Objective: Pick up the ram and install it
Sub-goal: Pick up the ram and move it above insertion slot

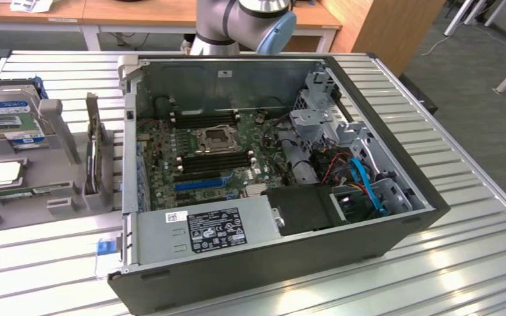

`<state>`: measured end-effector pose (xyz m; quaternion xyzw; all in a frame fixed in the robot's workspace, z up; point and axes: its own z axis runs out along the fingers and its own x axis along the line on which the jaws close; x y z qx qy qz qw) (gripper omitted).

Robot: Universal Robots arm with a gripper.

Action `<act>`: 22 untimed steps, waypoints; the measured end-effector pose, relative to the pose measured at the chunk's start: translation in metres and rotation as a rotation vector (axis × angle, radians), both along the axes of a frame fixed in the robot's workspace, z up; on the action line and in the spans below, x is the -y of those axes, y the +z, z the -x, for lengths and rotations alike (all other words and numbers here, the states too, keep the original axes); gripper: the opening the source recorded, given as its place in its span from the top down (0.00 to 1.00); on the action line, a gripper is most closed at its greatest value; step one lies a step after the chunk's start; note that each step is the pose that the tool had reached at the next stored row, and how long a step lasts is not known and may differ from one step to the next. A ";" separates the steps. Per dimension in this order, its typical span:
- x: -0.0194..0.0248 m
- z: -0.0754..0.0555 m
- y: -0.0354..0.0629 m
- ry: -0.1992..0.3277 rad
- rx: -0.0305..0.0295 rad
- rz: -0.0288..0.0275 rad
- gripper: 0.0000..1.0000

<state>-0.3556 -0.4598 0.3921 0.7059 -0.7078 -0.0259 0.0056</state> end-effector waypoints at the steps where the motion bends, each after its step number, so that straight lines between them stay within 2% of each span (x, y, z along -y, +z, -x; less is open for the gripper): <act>1: 0.0000 0.000 0.0000 0.000 0.0000 -0.0001 0.89; 10: 0.0000 -0.002 0.0002 0.000 -0.0002 0.0001 0.89; 22: 0.0000 -0.023 0.0002 0.000 -0.0002 0.0001 0.89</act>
